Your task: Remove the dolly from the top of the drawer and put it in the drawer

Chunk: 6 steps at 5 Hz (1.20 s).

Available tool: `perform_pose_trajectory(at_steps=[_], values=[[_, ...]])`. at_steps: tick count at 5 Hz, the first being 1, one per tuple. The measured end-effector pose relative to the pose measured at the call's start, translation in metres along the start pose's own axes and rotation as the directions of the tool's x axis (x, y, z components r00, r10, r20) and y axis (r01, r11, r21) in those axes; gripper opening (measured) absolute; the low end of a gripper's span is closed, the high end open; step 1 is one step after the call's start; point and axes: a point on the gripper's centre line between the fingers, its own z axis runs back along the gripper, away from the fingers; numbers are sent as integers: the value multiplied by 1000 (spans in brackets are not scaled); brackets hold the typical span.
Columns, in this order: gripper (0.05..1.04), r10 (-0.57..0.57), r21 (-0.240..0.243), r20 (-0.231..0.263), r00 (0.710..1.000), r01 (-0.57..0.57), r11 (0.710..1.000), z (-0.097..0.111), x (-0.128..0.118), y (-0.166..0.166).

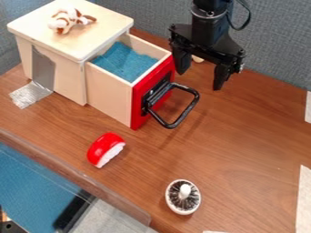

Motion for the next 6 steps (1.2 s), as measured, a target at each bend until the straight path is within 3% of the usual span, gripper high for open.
perform_pose_trajectory(at_steps=[1,2,4,6], values=[[1000,2,-2,-36,999,-2,1000,-9,-5,0],[1000,93,0,-65,994,-93,996,4,3,36],[999,252,-6,-30,967,-252,968,51,16,108],[999,357,43,9,934,-357,933,82,-4,180]])
